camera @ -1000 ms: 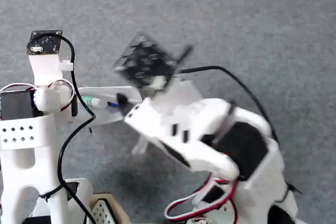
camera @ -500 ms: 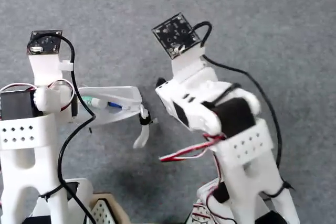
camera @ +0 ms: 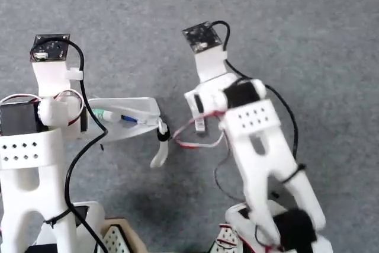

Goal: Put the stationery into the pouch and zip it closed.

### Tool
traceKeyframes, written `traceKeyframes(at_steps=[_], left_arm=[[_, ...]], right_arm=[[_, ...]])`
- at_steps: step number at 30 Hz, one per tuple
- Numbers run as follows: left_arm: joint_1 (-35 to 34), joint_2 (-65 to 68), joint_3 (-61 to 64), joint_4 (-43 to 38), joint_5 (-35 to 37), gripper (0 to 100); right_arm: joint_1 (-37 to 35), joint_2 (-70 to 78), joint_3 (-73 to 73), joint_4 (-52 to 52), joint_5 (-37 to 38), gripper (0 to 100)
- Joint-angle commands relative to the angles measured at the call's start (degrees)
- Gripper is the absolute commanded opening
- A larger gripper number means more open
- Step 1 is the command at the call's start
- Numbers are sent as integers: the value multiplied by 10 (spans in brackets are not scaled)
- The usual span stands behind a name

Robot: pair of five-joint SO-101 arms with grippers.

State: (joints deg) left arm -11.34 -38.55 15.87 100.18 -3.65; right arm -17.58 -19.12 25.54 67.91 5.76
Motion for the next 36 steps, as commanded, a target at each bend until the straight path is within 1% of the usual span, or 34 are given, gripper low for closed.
traceKeyframes(at_steps=[1, 9, 15, 21, 27, 36], left_arm=[[-10, -2, 0, 6, 4, 28], [-10, -2, 0, 6, 4, 28], [-10, -2, 0, 6, 4, 28], [-10, -2, 0, 6, 3, 28], [-10, -2, 0, 6, 2, 28], [-10, -2, 0, 5, 2, 28]], right_arm=[[8, 58, -60, 18, -21, 149], [7, 213, -174, 67, -70, 148], [7, 320, -256, 98, -88, 148], [8, 394, -323, 101, -88, 148], [11, 448, -341, 100, -88, 148], [11, 478, -345, 84, -88, 148]])
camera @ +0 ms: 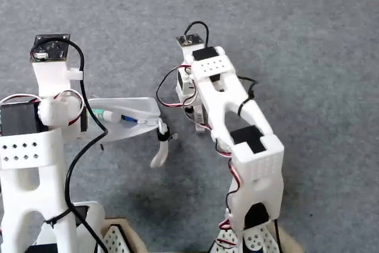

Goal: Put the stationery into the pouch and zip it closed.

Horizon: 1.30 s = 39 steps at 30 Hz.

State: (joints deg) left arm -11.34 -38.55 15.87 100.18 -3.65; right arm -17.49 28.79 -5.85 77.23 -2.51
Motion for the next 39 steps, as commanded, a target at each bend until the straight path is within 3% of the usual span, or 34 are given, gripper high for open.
traceKeyframes(at_steps=[1, 18, 30, 39], left_arm=[[-10, -2, 0, 5, 2, 28], [-10, -2, 0, 5, 2, 28], [-10, -2, 0, 5, 2, 28], [-10, -2, 0, 5, 2, 28]], right_arm=[[11, 1, -34, -11, -5, 148], [11, 68, -90, -8, 0, 143], [33, 65, -114, -9, 1, 30], [28, 65, -225, 85, 76, 11]])
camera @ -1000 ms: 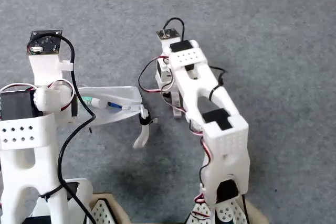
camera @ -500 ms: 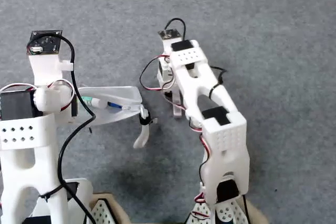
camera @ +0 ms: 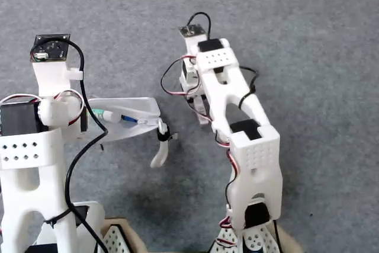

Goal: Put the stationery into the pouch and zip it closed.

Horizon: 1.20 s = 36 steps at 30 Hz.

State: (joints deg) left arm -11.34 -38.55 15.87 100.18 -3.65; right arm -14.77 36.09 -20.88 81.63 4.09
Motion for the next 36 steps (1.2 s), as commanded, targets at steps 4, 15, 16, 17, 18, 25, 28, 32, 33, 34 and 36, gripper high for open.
traceKeyframes(at_steps=[4, 15, 16, 17, 18, 25, 28, 32, 33, 34, 36], left_arm=[[-9, -2, 0, 5, 2, 28], [-7, -2, 0, 5, 2, 28], [-7, -2, 0, 5, 2, 28], [-7, -2, 0, 5, 2, 28], [-7, -2, 0, 5, 2, 28], [-7, -2, 0, 5, 2, 28], [-7, -2, 0, 5, 2, 28], [-7, -2, 0, 5, 2, 28], [-6, -2, 0, 5, 2, 28], [-6, -3, 0, 5, 2, 28], [-6, -3, 0, 6, 2, 28]], right_arm=[[1, -8, -197, 126, 11, 11], [-18, -63, -446, 196, 79, 12], [-26, -78, -448, 196, 91, 12], [-35, -95, -448, 196, 93, 12], [-43, -112, -448, 196, 93, 12], [-105, -221, -447, 196, 90, 12], [-124, -259, -447, 196, 72, 12], [-144, -301, -446, 196, 52, 12], [-149, -310, -446, 196, 51, 12], [-156, -320, -446, 196, 51, 12], [-171, -347, -446, 196, 53, 12]])
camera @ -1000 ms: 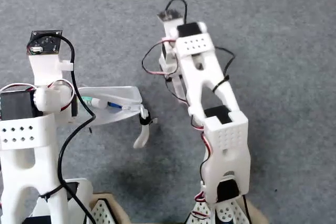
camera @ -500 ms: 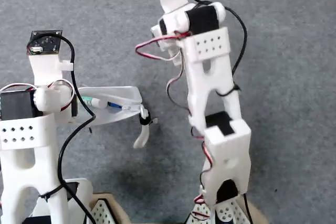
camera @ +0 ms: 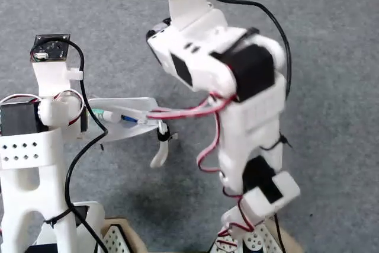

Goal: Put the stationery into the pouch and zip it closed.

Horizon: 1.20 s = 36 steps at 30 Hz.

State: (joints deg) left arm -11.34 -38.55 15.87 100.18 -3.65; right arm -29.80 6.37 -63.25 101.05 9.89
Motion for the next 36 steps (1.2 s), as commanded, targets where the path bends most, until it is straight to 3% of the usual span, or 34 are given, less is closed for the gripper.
traceKeyframes(at_steps=[1, 13, 21, 26, 36], left_arm=[[-6, -4, 0, 6, 2, 28], [-3, -4, -3, 10, 1, 27], [129, -30, 0, 12, -14, 27], [226, -93, 0, 11, -16, 27], [224, -112, 19, 4, -15, 28]], right_arm=[[-29, -65, -21, 2, -5, 12], [-63, -247, 211, 2, -4, 12], [-66, -297, 292, 2, -9, 12], [-139, -339, 342, 2, -8, 12], [-179, -402, 449, -22, -8, 12]])
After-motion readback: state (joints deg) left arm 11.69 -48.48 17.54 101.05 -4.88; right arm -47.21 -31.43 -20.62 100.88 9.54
